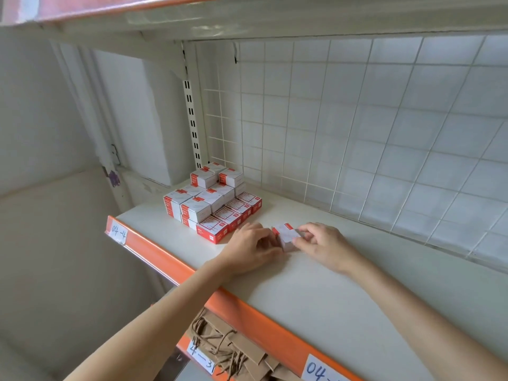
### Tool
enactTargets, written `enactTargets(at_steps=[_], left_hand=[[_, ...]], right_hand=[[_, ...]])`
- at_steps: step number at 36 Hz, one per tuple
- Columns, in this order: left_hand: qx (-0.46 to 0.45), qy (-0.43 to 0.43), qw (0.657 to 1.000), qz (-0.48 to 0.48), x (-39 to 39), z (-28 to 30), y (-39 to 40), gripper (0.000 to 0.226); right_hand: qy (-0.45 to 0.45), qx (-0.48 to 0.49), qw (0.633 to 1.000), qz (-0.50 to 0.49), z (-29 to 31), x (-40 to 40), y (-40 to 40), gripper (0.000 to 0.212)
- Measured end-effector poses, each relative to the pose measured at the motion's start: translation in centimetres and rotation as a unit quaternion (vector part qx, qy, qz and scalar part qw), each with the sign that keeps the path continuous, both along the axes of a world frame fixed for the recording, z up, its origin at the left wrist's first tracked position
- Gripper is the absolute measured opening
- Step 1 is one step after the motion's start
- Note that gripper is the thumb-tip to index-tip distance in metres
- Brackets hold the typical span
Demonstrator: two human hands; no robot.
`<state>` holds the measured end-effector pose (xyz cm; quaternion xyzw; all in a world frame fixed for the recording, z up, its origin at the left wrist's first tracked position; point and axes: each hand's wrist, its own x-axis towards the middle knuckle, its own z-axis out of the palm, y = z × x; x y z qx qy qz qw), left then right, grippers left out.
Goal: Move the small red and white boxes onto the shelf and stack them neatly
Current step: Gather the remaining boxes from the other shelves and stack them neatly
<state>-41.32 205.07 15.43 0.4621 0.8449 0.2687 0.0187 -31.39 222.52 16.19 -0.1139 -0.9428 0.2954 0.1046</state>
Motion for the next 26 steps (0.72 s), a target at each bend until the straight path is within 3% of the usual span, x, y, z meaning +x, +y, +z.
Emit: enactTargets(at_steps=[3,6,9,15,26], left_hand=[[0.008,0.024,0.999,-0.045,-0.1,0.6,-0.7,0.026],[0.012,0.101,0.992,-0.075,-0.8,2.0,-1.8,0.011],[0.010,0.145,0.987,-0.063,-2.5,3.8,-3.5,0.010],[0.004,0.130,0.992,0.005,-6.2,6.4,-7.6,0.010],[-0.002,0.109,0.994,0.012,-10.0,6.8,-11.8,0.012]], right_hand=[[-0.028,0.043,0.999,-0.006,0.2,-1.6,-1.4,0.045],[-0.044,0.071,0.996,-0.025,0.5,-3.0,-2.3,0.050],[-0.029,0.085,0.996,-0.018,1.8,-4.6,-3.0,0.048],[0.046,0.063,0.997,0.010,4.7,-9.0,-5.9,0.035],[0.031,0.114,0.993,0.011,6.9,-16.2,-10.0,0.048]])
